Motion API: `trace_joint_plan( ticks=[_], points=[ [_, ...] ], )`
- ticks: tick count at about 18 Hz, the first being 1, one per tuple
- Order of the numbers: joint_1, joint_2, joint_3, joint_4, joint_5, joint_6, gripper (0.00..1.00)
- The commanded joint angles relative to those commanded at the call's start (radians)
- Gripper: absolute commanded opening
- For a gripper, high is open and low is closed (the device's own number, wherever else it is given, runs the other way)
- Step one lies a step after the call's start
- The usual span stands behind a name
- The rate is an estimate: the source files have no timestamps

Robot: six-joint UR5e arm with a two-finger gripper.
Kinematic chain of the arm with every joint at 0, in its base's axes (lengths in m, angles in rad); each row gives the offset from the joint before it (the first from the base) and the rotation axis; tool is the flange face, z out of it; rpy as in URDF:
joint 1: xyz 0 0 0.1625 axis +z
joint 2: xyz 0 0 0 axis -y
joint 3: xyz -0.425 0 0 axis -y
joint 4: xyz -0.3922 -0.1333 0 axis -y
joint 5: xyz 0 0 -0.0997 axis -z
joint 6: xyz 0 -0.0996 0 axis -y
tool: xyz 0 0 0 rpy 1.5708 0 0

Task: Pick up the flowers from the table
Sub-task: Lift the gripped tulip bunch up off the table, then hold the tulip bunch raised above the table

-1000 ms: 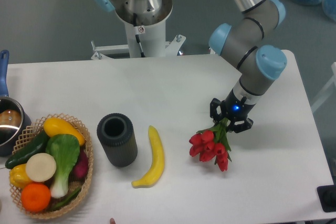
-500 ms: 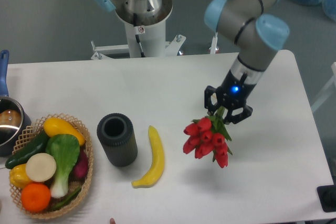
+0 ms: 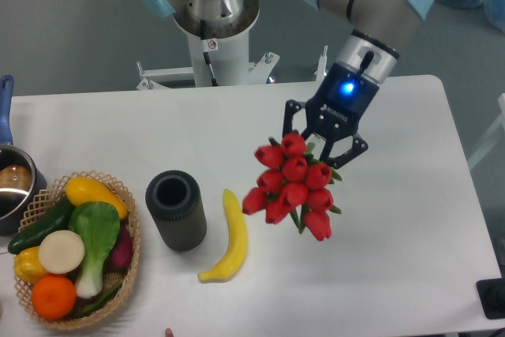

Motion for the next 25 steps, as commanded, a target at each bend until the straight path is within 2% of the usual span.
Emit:
trace_joint_plan(
  ticks=[2, 5, 10, 25],
  points=[
    [-0.005, 0.0, 0.0, 0.003, -0.072, 0.003, 0.41],
    [-0.005, 0.002, -0.005, 0.003, -0.115, 0.0, 0.41],
    [0.008, 0.017, -0.038, 0.003, -0.131, -0.008, 0.41],
    [0.044, 0.02, -0.046, 0.003, -0.168, -0.009, 0.41]
  ],
)
